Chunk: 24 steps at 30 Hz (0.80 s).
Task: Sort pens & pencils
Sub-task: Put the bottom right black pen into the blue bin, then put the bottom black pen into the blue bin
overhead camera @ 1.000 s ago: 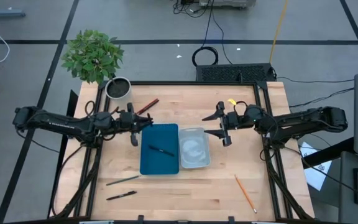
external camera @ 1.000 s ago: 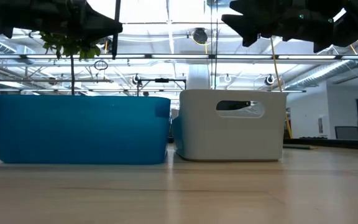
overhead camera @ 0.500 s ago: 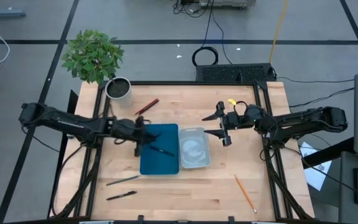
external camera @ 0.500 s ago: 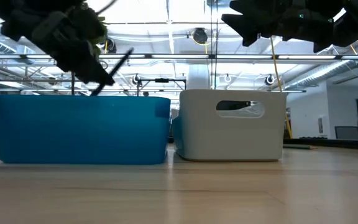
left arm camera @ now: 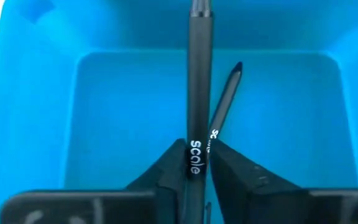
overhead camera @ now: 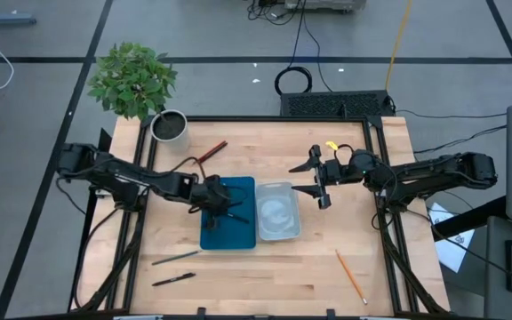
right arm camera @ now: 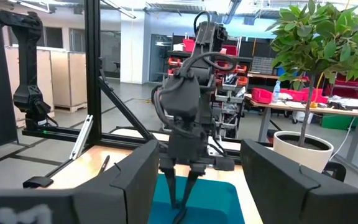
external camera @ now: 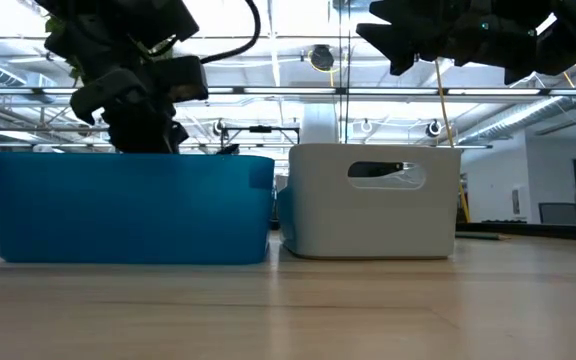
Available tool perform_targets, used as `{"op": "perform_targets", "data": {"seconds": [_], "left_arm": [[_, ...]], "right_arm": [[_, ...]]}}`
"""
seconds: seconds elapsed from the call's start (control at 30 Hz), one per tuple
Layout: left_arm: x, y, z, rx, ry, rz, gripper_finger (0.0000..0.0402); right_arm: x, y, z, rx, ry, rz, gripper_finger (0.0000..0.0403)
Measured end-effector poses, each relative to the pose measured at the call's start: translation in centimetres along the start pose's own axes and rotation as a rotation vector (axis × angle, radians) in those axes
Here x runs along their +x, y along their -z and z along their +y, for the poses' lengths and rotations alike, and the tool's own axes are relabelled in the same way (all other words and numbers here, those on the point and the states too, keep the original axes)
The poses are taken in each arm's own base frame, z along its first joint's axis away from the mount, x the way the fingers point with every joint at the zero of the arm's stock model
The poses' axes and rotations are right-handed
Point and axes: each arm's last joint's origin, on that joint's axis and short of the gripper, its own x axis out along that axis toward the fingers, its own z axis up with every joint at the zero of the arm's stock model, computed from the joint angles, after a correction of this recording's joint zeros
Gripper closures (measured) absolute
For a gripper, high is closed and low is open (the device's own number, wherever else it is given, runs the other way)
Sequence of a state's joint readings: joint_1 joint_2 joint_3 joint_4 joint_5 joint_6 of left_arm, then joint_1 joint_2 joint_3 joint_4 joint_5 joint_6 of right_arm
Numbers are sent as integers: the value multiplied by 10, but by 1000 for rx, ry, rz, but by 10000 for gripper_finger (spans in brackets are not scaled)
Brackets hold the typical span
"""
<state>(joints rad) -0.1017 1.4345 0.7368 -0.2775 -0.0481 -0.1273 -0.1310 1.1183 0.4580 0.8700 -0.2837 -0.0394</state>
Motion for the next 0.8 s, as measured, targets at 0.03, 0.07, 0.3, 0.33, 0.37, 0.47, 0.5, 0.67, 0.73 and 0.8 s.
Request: {"op": "perform_targets", "data": {"seconds": [0.03,0.07,0.3,0.33,0.37,0.47,0.5,0.67,0.73,0.8], "left_arm": [[0,0,0,-6,-3,2,304],[0,0,0,-9,-6,4,292],[-2,-1,0,-19,-4,-12,239],[-2,-1,0,-19,-5,-9,234],[-2,-1,1,-18,-5,-9,230],[-5,-4,3,-15,-18,-2,224],[-10,-7,4,-18,-34,-10,224],[-40,-18,9,-36,-168,-135,230],[-58,-19,10,-67,-223,-214,237],[-78,-19,11,-113,-286,-319,246]], "right_arm": [[0,0,0,0,0,0,188],[0,0,0,0,0,0,188],[0,0,0,1,0,0,188],[0,0,0,1,0,0,188],[0,0,0,1,0,0,188],[0,0,0,1,0,0,188],[0,0,0,1,0,0,188],[0,0,0,2,0,3,188],[0,1,0,4,0,12,188],[0,2,0,6,-1,21,188]]}}
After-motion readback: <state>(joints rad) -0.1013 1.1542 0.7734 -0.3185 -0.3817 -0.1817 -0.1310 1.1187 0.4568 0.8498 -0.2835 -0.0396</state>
